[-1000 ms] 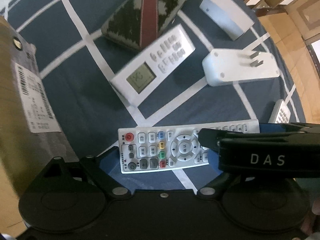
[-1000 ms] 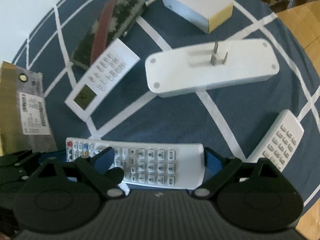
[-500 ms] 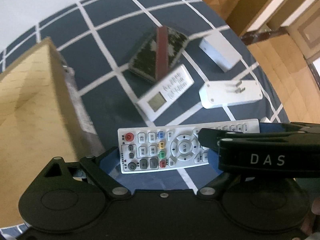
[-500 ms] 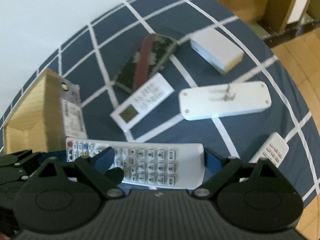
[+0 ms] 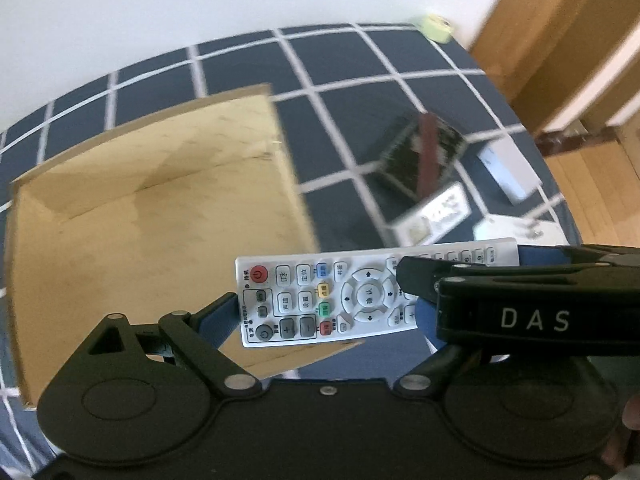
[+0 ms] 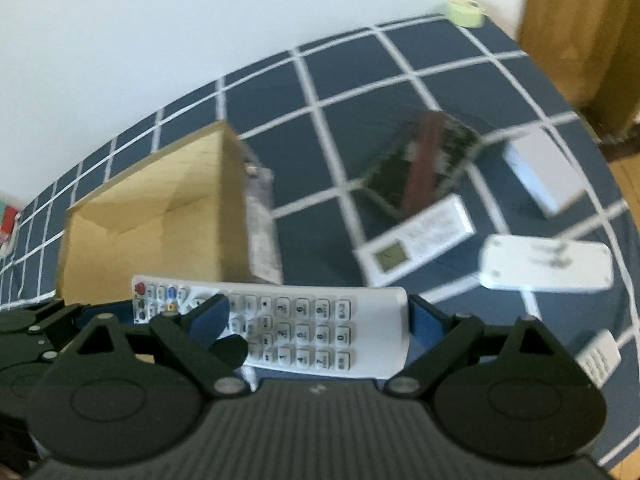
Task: Organize objects
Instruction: 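Carry the white TV remote with the left tool over the box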
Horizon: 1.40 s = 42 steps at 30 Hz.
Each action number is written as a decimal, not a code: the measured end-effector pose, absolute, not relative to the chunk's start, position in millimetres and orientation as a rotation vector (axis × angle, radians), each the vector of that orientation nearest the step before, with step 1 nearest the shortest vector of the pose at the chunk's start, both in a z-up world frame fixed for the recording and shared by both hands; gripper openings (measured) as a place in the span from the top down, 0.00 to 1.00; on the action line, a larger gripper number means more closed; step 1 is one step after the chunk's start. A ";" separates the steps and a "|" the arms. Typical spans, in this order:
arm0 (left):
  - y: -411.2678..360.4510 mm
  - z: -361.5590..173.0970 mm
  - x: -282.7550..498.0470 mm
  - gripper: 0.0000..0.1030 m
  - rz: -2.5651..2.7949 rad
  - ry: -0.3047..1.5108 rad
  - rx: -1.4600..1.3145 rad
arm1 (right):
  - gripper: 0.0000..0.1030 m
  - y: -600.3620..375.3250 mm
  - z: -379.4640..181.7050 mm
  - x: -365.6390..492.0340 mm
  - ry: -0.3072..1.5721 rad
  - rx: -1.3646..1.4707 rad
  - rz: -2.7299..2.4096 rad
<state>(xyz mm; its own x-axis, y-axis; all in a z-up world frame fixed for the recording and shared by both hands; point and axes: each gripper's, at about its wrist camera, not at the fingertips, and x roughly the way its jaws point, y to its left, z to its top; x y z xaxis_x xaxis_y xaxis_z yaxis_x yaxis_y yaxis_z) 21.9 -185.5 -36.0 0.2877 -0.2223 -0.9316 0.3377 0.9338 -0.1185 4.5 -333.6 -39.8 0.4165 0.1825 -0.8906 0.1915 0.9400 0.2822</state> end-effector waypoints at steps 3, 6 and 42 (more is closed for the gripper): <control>-163.4 -30.6 24.1 0.10 -0.332 1.210 0.091 | 0.09 -312.0 -35.4 14.2 1.141 0.349 0.038; -141.7 -27.1 27.6 0.10 -0.290 1.200 0.072 | 0.09 -291.5 -33.0 24.1 1.137 0.329 0.079; -14.6 -121.1 183.7 0.10 -0.142 1.306 -0.014 | 0.09 -178.9 -136.4 205.0 1.267 0.274 0.223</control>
